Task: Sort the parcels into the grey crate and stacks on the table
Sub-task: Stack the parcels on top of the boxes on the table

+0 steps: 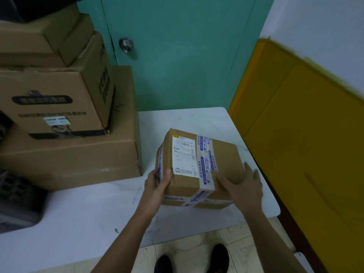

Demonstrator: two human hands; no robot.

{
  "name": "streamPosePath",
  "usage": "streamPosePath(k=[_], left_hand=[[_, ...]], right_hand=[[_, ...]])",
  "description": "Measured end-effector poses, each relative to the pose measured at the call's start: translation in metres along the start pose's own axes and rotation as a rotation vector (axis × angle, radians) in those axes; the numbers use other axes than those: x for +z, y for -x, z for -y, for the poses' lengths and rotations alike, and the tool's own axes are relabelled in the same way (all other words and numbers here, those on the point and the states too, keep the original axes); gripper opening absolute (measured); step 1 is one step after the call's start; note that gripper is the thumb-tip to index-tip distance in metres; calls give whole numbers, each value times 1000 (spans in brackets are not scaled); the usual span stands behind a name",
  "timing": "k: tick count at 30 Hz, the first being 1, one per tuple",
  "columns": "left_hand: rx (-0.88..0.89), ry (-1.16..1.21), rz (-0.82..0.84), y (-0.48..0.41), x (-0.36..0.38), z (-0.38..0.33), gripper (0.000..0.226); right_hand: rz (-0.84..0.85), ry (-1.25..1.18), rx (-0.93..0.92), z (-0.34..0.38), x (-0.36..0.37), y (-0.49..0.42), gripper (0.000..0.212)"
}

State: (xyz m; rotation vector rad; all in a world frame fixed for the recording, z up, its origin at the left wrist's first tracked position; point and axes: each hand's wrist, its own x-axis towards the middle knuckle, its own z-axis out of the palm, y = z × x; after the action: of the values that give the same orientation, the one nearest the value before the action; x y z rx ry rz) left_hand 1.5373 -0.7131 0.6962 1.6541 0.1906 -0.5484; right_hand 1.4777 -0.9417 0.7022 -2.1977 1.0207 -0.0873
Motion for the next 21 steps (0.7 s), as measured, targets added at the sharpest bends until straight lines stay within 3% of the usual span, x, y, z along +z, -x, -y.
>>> streamPosePath(k=[2,3,7,10,15,21], left_hand=[[-36,-2,-3,-1,1,4,117],[-58,-15,-14,-3,2,5,111],[-131,-65,-85,-16,3,6,65],[-134,-59,-59,-20,-1,8,72],[-96,-101,-40,-19,0,15,60],[-119,-57,-124,-26,3,18,77]], right_hand=[[119,-104,104,-9,1,-8,132],[158,-143,103,-11,1,-9,134],[146,-188,47,-13,5,-8,112],[111,-199,36,-13,8,-7,109],[68,-309,30,-17,12,-1,98],[5,-413,45,-27,12,3,73]])
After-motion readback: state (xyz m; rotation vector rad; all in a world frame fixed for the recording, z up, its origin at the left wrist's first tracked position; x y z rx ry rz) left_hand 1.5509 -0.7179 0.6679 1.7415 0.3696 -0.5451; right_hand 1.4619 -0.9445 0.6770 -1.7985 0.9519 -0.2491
